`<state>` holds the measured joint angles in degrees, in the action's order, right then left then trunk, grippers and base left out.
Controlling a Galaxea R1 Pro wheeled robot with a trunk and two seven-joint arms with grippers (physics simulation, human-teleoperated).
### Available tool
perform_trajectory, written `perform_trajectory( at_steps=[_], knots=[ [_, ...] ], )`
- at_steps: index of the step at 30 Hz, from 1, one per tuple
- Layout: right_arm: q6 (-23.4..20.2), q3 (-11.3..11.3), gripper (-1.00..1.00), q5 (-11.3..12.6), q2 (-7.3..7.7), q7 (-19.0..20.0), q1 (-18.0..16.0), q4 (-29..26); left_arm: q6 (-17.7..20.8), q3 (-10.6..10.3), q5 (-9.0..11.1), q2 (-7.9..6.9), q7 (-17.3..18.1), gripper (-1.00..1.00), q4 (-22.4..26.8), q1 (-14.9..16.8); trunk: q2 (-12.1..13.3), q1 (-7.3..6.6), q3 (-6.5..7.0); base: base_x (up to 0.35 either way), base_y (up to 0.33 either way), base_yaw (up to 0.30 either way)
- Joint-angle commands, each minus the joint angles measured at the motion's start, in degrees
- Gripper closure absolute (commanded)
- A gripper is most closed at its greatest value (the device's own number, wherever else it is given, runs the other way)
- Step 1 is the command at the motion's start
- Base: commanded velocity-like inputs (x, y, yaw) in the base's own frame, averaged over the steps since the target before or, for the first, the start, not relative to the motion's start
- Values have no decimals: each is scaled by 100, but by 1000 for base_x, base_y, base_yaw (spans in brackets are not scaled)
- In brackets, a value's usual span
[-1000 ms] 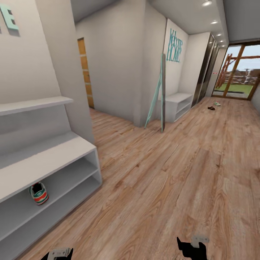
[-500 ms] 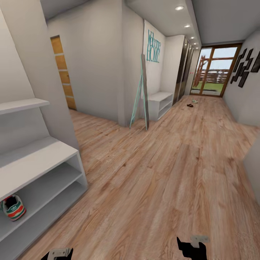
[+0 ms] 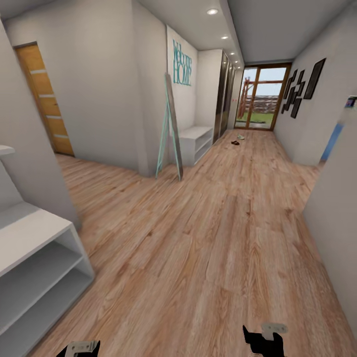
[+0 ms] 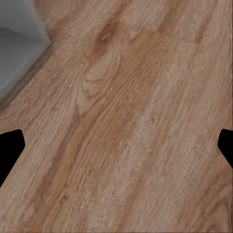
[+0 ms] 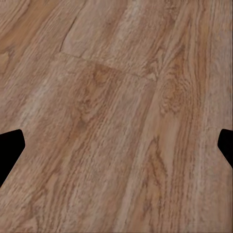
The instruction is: Pick up the two gym shoes and the two sandals from the corridor floor and place them onto the hallstand (shoe rack) in the corridor, making sure they are on the rack and not on the floor. Arrange them so the two gym shoes are next to each other and the two sandals are next to each other.
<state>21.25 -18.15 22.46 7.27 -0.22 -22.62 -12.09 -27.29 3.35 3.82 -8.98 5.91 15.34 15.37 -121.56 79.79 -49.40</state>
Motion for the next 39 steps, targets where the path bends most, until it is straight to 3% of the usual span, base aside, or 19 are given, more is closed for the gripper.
perform_trajectory(
  at_steps=[1,6,16,23,39],
  knots=[
    [19,-48,-100,57,2,-3,-5,4,-10,34,40,1,59,-100,-4,1,-2,2,-5,331,0,-299],
    [19,-53,-100,50,-2,1,-5,4,-6,34,40,1,59,-100,-5,1,-2,2,-5,334,0,-281],
    [11,-58,-100,2,-56,-3,-5,10,-4,35,33,-4,59,-100,-5,1,-2,2,-5,336,0,-53],
    [23,-73,-100,-17,-208,26,-5,257,-4,35,31,-6,59,-100,-3,1,-2,2,-5,338,0,-36],
    [28,-75,-100,-5,-295,40,-5,374,-4,35,40,-8,59,-100,-5,1,-2,2,-5,338,0,-267]
  ],
)
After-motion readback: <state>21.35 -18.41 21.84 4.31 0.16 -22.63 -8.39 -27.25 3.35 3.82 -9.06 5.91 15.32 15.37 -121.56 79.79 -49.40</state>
